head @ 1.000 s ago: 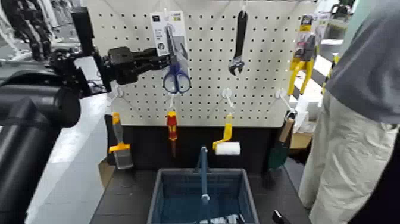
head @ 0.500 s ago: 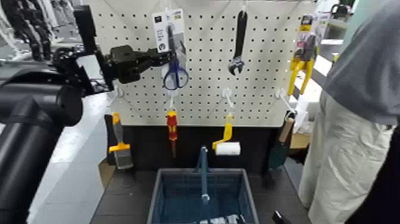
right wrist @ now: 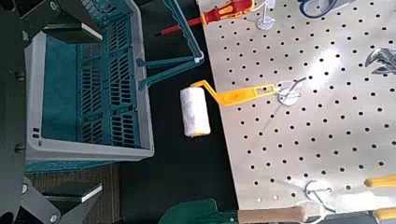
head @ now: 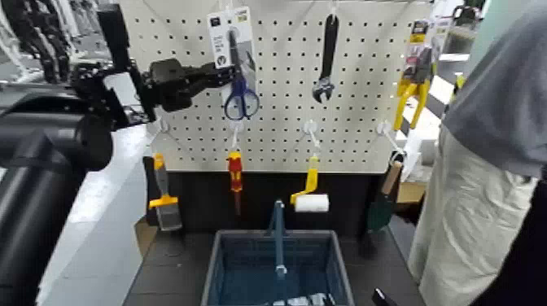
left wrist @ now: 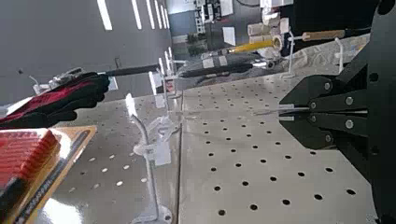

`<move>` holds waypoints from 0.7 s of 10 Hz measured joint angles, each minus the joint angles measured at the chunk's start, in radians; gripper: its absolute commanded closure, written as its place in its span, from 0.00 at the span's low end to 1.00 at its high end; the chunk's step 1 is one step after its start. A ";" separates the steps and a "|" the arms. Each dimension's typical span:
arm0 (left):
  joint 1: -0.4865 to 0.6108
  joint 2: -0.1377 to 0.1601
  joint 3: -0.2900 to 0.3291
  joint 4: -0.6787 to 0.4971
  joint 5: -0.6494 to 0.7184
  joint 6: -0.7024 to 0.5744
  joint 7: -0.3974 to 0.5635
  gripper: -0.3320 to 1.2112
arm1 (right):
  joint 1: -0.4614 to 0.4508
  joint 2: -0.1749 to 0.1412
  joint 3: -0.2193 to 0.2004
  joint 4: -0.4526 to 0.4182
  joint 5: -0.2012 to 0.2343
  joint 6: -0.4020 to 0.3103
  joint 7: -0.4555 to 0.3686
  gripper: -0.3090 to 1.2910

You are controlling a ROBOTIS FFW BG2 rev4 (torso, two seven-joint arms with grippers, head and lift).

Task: Put the blue scissors into the crate.

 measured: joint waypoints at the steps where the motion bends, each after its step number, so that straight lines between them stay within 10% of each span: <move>1: 0.000 0.000 -0.003 -0.030 0.009 -0.001 -0.004 0.96 | 0.001 -0.001 -0.001 0.000 0.000 0.000 0.000 0.31; 7: 0.049 -0.015 0.040 -0.207 0.024 0.040 -0.003 0.96 | 0.003 -0.007 0.000 -0.003 -0.001 0.002 0.000 0.31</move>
